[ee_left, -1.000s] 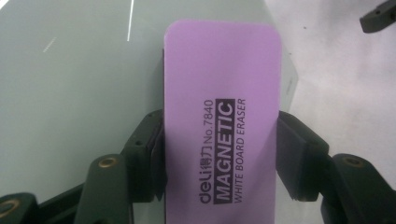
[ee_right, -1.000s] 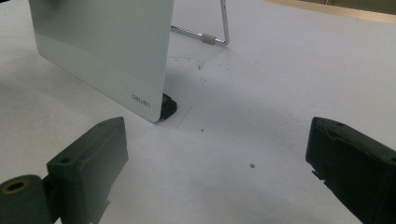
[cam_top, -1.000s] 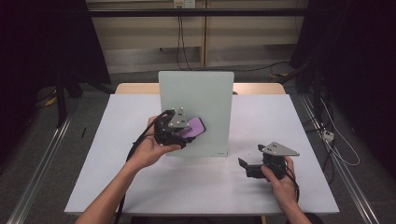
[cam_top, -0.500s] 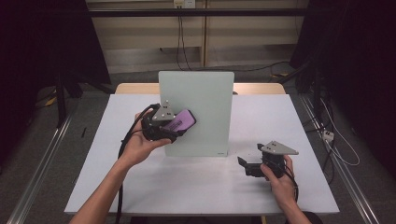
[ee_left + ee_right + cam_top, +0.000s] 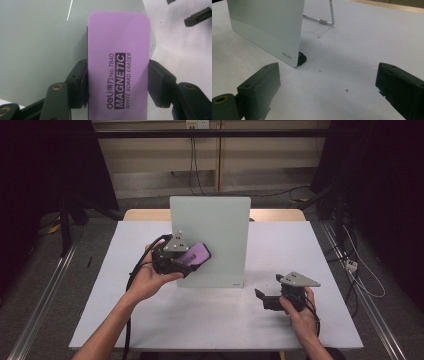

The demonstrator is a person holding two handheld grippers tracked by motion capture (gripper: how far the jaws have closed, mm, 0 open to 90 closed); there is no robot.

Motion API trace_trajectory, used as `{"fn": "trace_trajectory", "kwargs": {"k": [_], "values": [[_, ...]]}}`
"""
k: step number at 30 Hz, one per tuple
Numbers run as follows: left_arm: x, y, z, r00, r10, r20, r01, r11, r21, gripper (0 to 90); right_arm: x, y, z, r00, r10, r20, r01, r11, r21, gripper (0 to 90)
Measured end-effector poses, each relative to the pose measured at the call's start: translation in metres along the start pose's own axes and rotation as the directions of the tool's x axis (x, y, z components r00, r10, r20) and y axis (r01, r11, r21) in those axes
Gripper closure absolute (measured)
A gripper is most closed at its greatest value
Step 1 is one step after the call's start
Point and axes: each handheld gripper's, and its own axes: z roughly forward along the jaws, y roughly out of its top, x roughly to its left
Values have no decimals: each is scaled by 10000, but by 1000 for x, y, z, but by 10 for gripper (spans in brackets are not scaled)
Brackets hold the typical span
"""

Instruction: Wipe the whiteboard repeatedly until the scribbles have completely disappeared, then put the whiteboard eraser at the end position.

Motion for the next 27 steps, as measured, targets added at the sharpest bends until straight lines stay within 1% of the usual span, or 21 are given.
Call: {"fn": "trace_trajectory", "kwargs": {"k": [2, 5, 8, 11, 13, 15, 19, 21, 24, 27], "values": [[-2, -1, 0, 10000, -11, -12, 11, 10000, 28, 408, 0, 0, 0, 10000, 21, 7, -22, 10000, 25, 56], [-6, -3, 0, 9999, 110, 59, -111, 9998, 181, 408, 1, 0, 1, 10000, -14, -27, 14, 10000, 16, 56], [-10, -6, 0, 9999, 150, 62, -152, 9994, 295, 408, 1, 0, 1, 10000, -17, -18, 17, 10000, 24, 56], [-12, -10, 0, 9999, 62, 107, -66, 9992, 399, 408, 1, 0, 1, 10000, -30, -11, 30, 10000, 16, 56], [-12, -13, 0, 9998, -105, 171, 97, 9989, 462, 408, 1, 0, 1, 10000, -56, -19, 56, 10000, 8, 56], [-12, -16, 0, 9993, -237, 296, 222, 9986, 471, 408, 1, 0, 1, 10000, -43, -47, 43, 10000, -5, 56], [-13, -18, -2, 9980, -366, 524, 344, 9985, 433, 408, 0, 1, 0, 10000, -26, -15, 26, 10000, -27, 55], [-14, -19, -2, 9979, -317, 571, 290, 9985, 470, 408, 0, 1, 1, 10000, 44, 27, -44, 10000, -2, 57], [-16, -20, -1, 9961, -288, 834, 245, 9984, 515, 408, 0, 1, 2, 9999, 95, 31, -95, 10000, 7, 57], [-19, -20, 1, 9936, -286, 1091, 216, 9977, 648, 408, 0, 1, 3, 10000, 18, 46, -18, 10000, 34, 57]]}}
